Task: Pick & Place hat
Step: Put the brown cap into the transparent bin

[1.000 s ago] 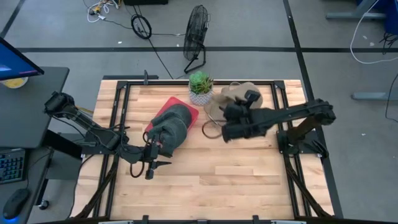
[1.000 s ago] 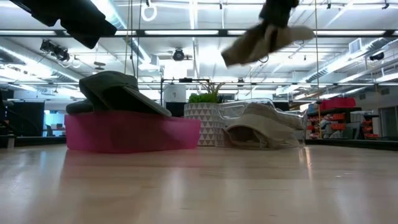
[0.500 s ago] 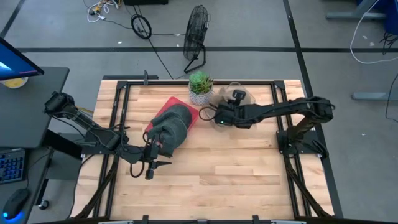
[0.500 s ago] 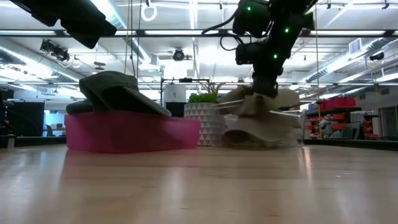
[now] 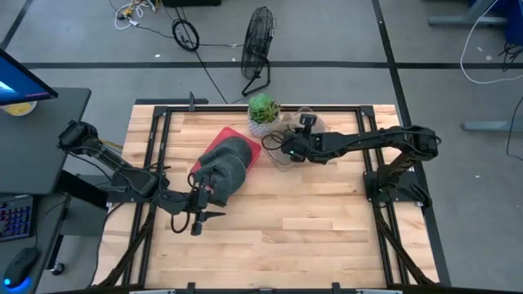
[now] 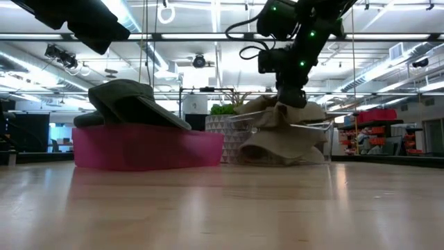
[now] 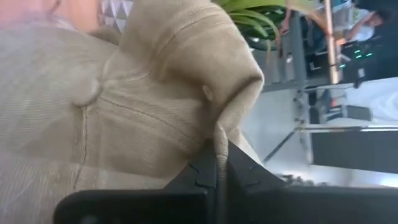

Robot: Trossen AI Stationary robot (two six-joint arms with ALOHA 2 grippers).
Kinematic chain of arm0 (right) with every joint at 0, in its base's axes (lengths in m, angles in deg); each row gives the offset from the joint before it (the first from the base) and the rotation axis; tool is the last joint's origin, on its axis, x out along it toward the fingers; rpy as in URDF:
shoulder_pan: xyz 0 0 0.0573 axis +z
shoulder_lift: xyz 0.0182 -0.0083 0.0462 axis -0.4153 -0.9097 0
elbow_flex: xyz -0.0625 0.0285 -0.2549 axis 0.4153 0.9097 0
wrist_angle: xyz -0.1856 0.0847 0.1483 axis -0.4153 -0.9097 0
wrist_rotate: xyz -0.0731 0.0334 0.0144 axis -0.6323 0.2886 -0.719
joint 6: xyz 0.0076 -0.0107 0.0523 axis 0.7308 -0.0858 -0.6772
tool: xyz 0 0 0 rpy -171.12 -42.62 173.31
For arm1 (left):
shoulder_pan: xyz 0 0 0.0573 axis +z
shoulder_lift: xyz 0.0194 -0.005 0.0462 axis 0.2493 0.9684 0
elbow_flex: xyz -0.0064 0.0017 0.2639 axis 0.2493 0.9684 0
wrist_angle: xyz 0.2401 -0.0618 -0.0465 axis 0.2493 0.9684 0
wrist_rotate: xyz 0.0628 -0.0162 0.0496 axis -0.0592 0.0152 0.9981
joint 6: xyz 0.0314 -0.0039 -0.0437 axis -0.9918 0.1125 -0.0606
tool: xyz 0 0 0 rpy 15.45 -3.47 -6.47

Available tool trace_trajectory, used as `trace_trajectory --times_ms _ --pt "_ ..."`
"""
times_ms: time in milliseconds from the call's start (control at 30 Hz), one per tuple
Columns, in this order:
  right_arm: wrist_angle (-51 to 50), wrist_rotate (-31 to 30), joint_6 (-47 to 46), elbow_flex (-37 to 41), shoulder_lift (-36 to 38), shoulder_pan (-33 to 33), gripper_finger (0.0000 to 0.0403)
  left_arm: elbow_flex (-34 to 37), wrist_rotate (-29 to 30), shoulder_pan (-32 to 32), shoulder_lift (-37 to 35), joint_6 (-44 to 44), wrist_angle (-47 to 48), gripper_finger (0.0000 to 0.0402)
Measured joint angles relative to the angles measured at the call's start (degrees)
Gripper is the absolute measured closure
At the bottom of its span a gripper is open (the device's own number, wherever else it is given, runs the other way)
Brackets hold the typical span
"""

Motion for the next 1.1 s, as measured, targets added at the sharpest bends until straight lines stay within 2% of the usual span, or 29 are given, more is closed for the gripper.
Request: trace_trajectory --times_ms 233,400,567,733,900,1000,1100 --pt "-0.43 4.07 -5.59 0.0 0.0 -2.23 0.0354 0.0 0.0 0.11 0.0 0.46 -0.07 0.0264" --pt "-0.57 0.94 -6.5 0.0 0.04 -2.41 0.0298 0.0 -0.02 0.11 0.0 2.57 -0.09 0.0264" --pt "-6.6 0.74 -12.1 -0.06 1.26 1.73 0.0241 0.0 -0.02 0.11 0.0 4.11 -0.05 0.0264" --pt "-13.02 -3.28 -16.86 -0.05 3.95 7.79 0.02 0.0 -0.02 0.11 0.0 4.55 -0.03 0.0264" --pt "-13.37 -2.54 -24.45 -0.07 7.01 12.67 0.0198 0.0 -0.02 0.11 0.0 4.57 -0.02 0.0264" --pt "-14.15 4.22 -26.91 -0.06 7.57 13.4 0.0221 0.0 -0.02 0.11 0.0 4.55 0.0 0.0264" --pt "-14.74 10.13 -28.71 -0.07 6.8 12.59 0.027 0.0 -0.02 0.11 0.0 4.55 -0.02 0.0264"
